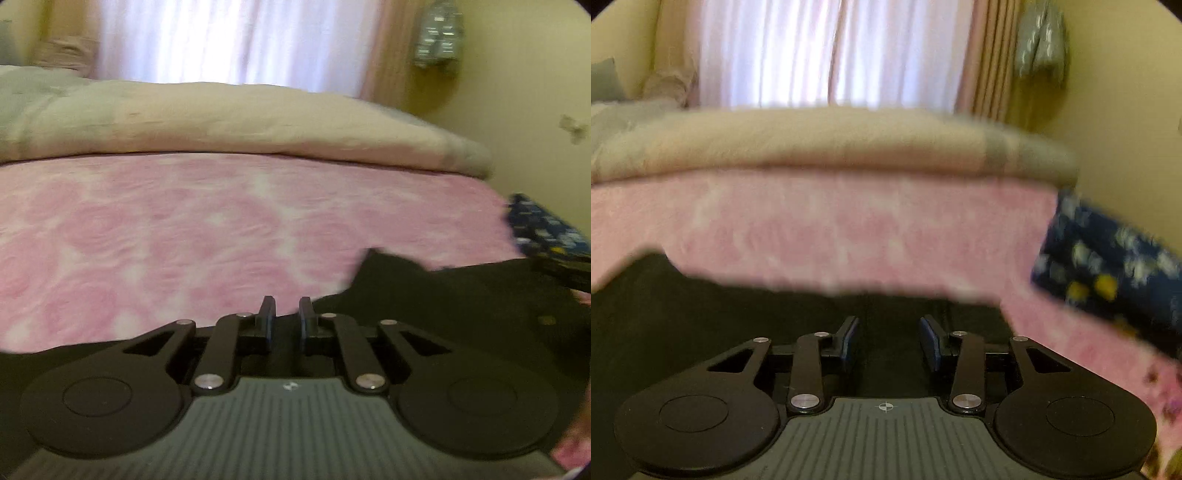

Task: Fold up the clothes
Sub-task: 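Lift the black trousers with both tools and lay them flat on the sheet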

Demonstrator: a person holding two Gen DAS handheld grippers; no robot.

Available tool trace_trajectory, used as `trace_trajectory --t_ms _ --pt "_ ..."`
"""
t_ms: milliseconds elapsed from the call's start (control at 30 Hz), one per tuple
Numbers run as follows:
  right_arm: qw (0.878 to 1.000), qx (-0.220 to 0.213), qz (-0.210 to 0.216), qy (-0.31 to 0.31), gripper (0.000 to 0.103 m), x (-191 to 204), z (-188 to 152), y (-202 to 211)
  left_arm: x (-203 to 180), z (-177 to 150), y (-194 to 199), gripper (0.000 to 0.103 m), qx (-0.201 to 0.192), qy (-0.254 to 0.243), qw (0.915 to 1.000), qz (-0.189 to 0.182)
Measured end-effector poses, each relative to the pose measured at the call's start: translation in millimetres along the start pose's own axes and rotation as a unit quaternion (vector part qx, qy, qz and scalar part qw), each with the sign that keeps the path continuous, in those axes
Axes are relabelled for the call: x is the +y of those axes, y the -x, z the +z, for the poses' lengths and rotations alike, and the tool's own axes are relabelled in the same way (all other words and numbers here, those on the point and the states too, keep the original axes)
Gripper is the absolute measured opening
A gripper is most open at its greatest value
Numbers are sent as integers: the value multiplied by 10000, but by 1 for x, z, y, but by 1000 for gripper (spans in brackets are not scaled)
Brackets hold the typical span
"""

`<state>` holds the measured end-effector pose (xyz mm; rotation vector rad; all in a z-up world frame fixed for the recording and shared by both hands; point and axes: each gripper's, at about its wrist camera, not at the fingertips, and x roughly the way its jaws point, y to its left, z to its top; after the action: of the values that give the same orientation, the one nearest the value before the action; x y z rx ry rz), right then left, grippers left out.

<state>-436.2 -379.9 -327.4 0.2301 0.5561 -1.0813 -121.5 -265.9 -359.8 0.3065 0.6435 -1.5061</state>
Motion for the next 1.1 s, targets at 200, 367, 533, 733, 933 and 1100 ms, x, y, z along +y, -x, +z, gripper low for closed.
trace_trajectory --t_ms 200,367,533,733,933,1100 --pt "9916 138 1002 807 41 70 5 -24 -31 -7 -48 15 506 -651 9965 169" --pt "9942 597 401 795 40 51 -10 -54 -13 -10 -41 3 381 -1002 9926 575" --pt "9972 702 -165 172 21 -11 -16 -33 14 -9 1 8 309 -692 9943 752" --pt "9993 124 211 -268 21 -17 -37 54 3 -45 74 8 53 -287 9992 271" --pt "9992 281 70 -269 40 1 -90 80 -9 -103 94 14 226 -356 9970 646" --pt "9993 22 51 -369 40 14 -79 111 0 -106 127 14 -18 51 9957 926"
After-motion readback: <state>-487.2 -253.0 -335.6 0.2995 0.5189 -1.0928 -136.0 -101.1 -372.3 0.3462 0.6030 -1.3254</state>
